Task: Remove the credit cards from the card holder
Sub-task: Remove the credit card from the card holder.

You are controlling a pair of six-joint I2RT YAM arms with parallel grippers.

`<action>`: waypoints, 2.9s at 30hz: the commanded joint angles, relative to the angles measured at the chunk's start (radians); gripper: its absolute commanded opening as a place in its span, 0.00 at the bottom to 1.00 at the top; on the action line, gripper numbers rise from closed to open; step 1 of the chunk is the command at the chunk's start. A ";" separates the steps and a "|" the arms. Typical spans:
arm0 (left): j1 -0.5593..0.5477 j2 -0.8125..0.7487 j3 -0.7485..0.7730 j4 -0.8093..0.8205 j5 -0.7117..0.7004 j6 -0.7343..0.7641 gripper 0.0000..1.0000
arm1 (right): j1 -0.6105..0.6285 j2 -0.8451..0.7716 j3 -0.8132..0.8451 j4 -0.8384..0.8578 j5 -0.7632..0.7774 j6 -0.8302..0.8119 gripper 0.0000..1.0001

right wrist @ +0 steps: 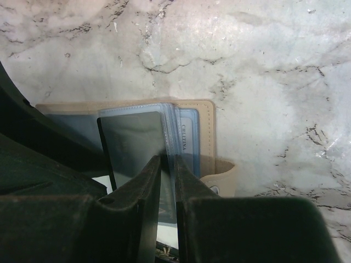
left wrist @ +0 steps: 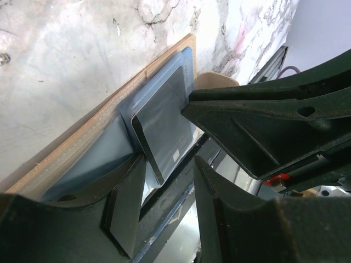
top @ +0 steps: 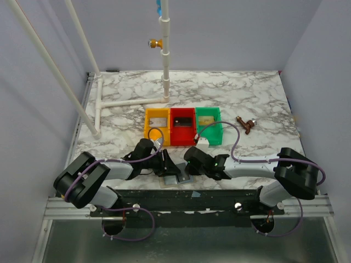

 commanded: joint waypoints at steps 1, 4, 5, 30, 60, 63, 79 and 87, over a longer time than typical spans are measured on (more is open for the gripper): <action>-0.002 -0.033 -0.013 0.118 0.052 -0.040 0.41 | 0.015 0.056 -0.048 -0.055 -0.024 0.019 0.17; -0.002 -0.043 -0.016 0.116 0.049 -0.042 0.41 | 0.015 0.056 -0.051 -0.054 -0.024 0.022 0.17; 0.000 -0.046 -0.017 0.114 0.048 -0.040 0.40 | 0.015 0.056 -0.052 -0.054 -0.025 0.024 0.17; 0.007 -0.048 -0.015 0.118 0.040 -0.042 0.41 | 0.018 0.015 -0.034 -0.048 -0.030 -0.050 0.25; 0.032 -0.212 0.064 -0.334 -0.139 0.124 0.40 | 0.029 0.019 0.157 -0.203 0.032 -0.129 0.55; 0.038 -0.193 0.062 -0.349 -0.145 0.115 0.38 | 0.033 0.043 0.175 -0.204 0.026 -0.137 0.55; 0.054 -0.100 0.023 -0.254 -0.120 0.089 0.26 | 0.094 0.170 0.302 -0.319 0.102 -0.119 0.64; 0.056 -0.085 0.018 -0.221 -0.105 0.084 0.25 | 0.097 0.137 0.266 -0.275 0.070 -0.074 0.65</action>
